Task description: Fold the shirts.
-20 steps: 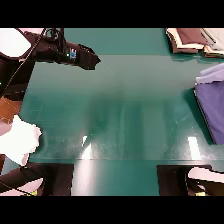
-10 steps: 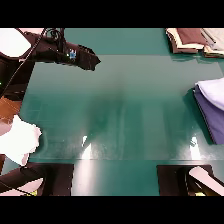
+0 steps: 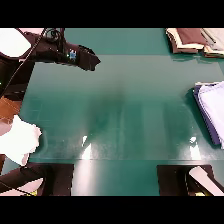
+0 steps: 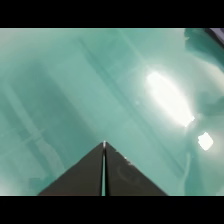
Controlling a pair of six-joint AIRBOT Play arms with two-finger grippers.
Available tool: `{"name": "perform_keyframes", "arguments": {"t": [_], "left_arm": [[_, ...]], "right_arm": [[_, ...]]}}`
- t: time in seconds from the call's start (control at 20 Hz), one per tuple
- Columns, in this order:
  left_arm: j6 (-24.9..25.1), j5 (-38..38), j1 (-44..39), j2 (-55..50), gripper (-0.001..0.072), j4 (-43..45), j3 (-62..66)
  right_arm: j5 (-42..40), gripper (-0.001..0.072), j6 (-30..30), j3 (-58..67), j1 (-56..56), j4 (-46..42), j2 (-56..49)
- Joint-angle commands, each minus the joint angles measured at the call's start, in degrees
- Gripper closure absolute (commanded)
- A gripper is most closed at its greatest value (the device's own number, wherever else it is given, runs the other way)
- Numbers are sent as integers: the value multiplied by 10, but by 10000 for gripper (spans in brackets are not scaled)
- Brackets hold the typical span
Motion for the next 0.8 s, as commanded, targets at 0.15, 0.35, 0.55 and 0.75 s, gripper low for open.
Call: {"name": "perform_keyframes", "arguments": {"t": [0.15, 0.35, 0.55, 0.75], "left_arm": [[0, 23, 0, 1, 677, 1, 0], [0, 36, 0, 1, 678, 0, 0], [0, 39, 0, 1, 677, 0, 0], [0, 38, 0, 1, 677, 0, 0]], "right_arm": [[-76, 14, 0, 90, 266, 65, 17], [-101, 348, -1, 106, 406, 62, 18], [-102, 697, -9, 106, 471, 62, 18], [-101, 696, -9, 106, 478, 62, 18]]}}
